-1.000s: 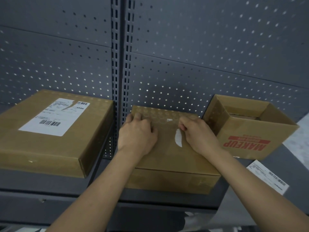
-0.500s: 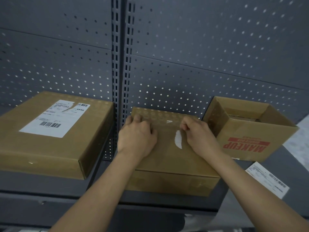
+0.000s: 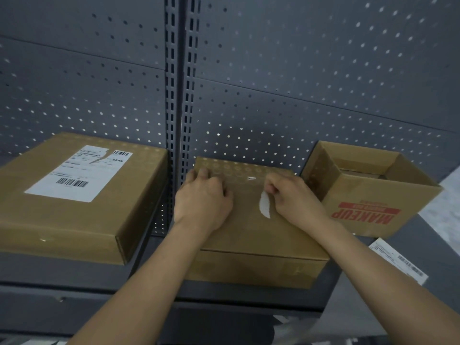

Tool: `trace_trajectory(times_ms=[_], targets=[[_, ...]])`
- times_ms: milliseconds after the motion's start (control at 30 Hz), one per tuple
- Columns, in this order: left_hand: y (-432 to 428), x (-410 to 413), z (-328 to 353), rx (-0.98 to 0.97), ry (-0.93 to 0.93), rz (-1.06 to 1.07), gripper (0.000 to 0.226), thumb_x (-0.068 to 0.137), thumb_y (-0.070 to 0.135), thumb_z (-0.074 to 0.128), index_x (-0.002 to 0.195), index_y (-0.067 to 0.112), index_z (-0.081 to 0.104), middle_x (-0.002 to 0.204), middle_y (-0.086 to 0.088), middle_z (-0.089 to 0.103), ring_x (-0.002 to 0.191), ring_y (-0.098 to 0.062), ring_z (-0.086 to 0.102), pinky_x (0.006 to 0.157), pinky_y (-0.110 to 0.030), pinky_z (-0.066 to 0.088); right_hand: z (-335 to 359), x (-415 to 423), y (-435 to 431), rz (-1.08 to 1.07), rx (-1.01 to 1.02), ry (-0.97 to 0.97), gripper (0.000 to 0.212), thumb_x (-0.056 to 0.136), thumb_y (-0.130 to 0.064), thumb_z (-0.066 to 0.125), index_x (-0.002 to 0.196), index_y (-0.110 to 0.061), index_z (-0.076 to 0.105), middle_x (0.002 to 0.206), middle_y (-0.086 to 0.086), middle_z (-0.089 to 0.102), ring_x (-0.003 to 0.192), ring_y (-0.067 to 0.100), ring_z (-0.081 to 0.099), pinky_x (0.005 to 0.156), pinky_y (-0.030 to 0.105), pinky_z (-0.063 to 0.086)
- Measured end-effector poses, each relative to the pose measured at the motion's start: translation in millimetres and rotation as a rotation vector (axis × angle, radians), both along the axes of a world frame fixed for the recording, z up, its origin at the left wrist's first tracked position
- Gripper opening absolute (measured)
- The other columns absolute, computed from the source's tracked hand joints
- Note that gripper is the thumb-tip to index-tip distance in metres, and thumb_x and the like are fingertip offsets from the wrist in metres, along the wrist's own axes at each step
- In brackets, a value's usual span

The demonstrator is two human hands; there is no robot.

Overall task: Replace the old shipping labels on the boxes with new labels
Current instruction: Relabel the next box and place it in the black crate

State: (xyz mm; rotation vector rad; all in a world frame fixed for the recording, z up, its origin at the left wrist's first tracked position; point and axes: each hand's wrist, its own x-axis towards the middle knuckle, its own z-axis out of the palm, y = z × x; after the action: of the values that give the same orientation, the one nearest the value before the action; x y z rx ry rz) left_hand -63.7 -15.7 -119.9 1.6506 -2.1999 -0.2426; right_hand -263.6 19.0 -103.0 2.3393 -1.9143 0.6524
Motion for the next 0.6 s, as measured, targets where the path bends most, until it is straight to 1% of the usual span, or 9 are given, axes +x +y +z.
trace_trajectory(times_ms=[67, 133, 200, 267, 300, 367, 467, 533, 600], targets=[[-0.4, 0.5, 0.0, 0.003, 0.001, 0.002, 0.041, 0.096, 0.042, 0.041, 0.124, 0.022, 0.064, 0.133, -0.003, 0.053, 0.133, -0.029, 0.038, 0.094, -0.044, 0.047, -0.3, -4.8, 1.2, -0.029, -0.023, -0.156, 0.030, 0.081, 0.009, 0.046, 0.075, -0.020, 0.043, 0.084, -0.001, 0.058, 0.085, 0.019, 0.054, 0.076, 0.044, 0.049], [-0.3, 0.3, -0.3, -0.002, 0.000, 0.007, 0.041, 0.096, 0.043, 0.041, 0.122, 0.022, 0.064, 0.132, -0.002, 0.053, 0.133, -0.029, 0.039, 0.092, -0.044, 0.048, 0.6, -5.8, 2.8, -0.035, -0.028, -0.211, 0.026, 0.086, 0.006, 0.048, 0.080, -0.020, 0.048, 0.087, -0.003, 0.061, 0.090, 0.018, 0.057, 0.080, 0.042, 0.050], [-0.3, 0.1, 0.0, -0.004, -0.002, 0.008, 0.041, 0.096, 0.043, 0.041, 0.122, 0.022, 0.064, 0.131, -0.002, 0.053, 0.132, -0.029, 0.039, 0.091, -0.043, 0.048, 0.5, -5.7, 3.2, -0.033, 0.004, -0.235, 0.019, 0.091, -0.005, 0.055, 0.085, -0.022, 0.052, 0.090, -0.008, 0.061, 0.091, 0.011, 0.058, 0.081, 0.037, 0.051], [-0.4, 0.1, 0.5, 0.002, -0.001, 0.006, 0.041, 0.096, 0.043, 0.041, 0.123, 0.022, 0.064, 0.132, -0.002, 0.052, 0.132, -0.029, 0.039, 0.091, -0.044, 0.047, 0.2, -5.9, 2.5, -0.027, 0.046, -0.252, 0.014, 0.092, -0.018, 0.062, 0.086, -0.027, 0.053, 0.091, -0.010, 0.061, 0.091, 0.007, 0.058, 0.081, 0.031, 0.051], [-0.5, -0.1, 0.7, 0.003, 0.000, 0.004, 0.041, 0.096, 0.043, 0.041, 0.123, 0.023, 0.064, 0.133, -0.002, 0.052, 0.132, -0.029, 0.039, 0.092, -0.044, 0.047, 0.8, -6.1, 1.7, -0.029, 0.068, -0.244, 0.014, 0.091, -0.021, 0.064, 0.086, -0.028, 0.052, 0.091, -0.010, 0.061, 0.091, 0.007, 0.058, 0.080, 0.029, 0.050], [-0.6, 0.0, 0.7, 0.002, -0.001, 0.006, 0.041, 0.096, 0.044, 0.042, 0.124, 0.023, 0.064, 0.133, -0.003, 0.052, 0.132, -0.029, 0.039, 0.093, -0.044, 0.047, 3.2, -5.2, -0.2, -0.034, 0.104, -0.201, 0.015, 0.091, -0.022, 0.065, 0.086, -0.027, 0.053, 0.090, -0.010, 0.060, 0.090, 0.007, 0.056, 0.079, 0.026, 0.048], [-0.8, -0.2, 0.1, -0.013, -0.008, 0.012, 0.042, 0.096, 0.044, 0.042, 0.124, 0.022, 0.064, 0.132, -0.003, 0.052, 0.130, -0.029, 0.041, 0.091, -0.044, 0.048, 10.3, -0.4, -4.2, -0.030, 0.121, -0.099, 0.014, 0.092, -0.015, 0.063, 0.086, -0.021, 0.052, 0.087, -0.008, 0.058, 0.086, 0.008, 0.054, 0.074, 0.024, 0.046], [-0.9, -0.5, 0.1, -0.011, -0.011, 0.014, 0.041, 0.096, 0.044, 0.042, 0.123, 0.022, 0.065, 0.132, -0.003, 0.053, 0.130, -0.029, 0.041, 0.090, -0.043, 0.048, 13.7, 3.4, -6.5, -0.009, 0.124, -0.014, 0.018, 0.091, -0.006, 0.058, 0.083, -0.019, 0.049, 0.083, -0.007, 0.054, 0.081, 0.010, 0.051, 0.071, 0.026, 0.044], [-0.9, -0.5, -0.3, -0.012, -0.011, 0.012, 0.041, 0.096, 0.043, 0.042, 0.121, 0.021, 0.065, 0.131, -0.003, 0.053, 0.130, -0.029, 0.041, 0.090, -0.043, 0.048, 13.7, 7.8, -7.4, 0.033, 0.105, 0.110, 0.025, 0.085, 0.003, 0.052, 0.079, -0.020, 0.043, 0.080, -0.004, 0.050, 0.079, 0.017, 0.047, 0.068, 0.032, 0.042]])
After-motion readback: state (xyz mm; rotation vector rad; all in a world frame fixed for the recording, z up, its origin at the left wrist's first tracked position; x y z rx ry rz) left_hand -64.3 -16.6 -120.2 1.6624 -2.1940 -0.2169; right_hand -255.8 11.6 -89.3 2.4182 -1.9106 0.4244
